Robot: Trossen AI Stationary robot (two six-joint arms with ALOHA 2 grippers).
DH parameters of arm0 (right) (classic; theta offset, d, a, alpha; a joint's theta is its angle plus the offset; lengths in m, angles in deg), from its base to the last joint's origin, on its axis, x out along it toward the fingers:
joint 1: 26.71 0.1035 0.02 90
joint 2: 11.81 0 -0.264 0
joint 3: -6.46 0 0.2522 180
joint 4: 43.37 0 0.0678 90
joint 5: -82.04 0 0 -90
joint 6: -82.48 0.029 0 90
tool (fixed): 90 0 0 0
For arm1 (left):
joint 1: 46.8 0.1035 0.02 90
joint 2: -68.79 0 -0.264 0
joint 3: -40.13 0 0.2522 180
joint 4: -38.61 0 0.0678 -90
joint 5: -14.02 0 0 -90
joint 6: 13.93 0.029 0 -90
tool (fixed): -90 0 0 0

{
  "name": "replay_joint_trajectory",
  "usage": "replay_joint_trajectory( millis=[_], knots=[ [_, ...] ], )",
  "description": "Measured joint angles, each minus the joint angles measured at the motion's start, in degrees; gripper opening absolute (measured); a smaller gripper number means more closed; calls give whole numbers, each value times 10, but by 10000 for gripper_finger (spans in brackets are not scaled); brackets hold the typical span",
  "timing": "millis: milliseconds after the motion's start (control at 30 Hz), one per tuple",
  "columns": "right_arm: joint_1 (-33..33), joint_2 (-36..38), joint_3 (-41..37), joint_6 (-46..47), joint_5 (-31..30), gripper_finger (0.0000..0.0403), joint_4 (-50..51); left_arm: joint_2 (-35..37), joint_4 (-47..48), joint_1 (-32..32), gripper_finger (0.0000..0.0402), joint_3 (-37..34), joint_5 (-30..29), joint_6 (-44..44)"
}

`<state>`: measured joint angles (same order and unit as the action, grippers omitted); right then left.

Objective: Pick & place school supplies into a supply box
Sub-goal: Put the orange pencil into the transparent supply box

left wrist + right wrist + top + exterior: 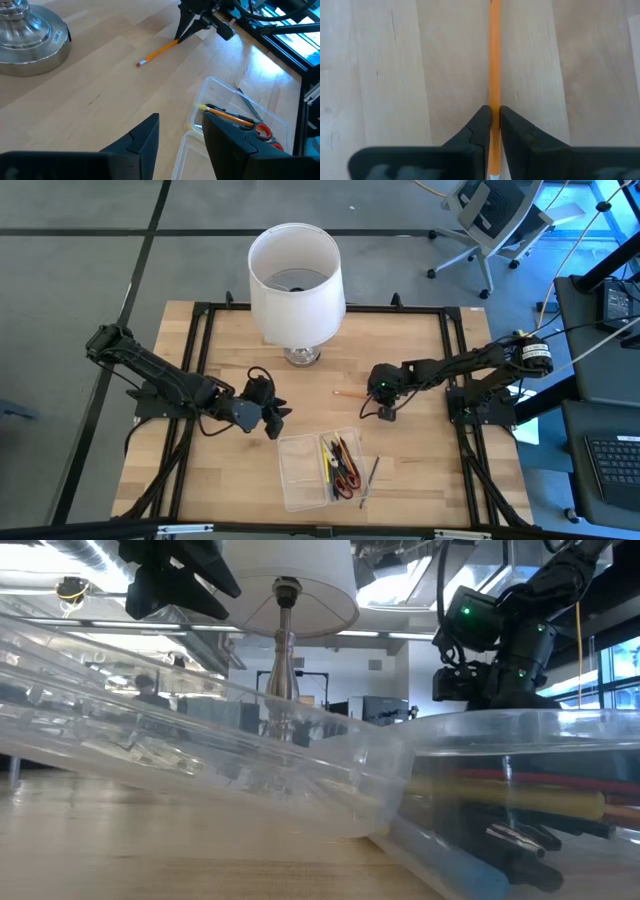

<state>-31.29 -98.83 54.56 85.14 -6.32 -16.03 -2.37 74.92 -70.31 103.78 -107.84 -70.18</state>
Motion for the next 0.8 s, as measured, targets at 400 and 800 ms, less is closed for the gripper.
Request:
replay_joint_trajectory(
  millis=[400,800],
  knots=[
    [3,-2,-1,-21,1,145,-29,0,0,0,143,0,0,0],
    [26,3,-120,32,-50,149,-231,0,0,0,143,0,0,0]
  ],
)
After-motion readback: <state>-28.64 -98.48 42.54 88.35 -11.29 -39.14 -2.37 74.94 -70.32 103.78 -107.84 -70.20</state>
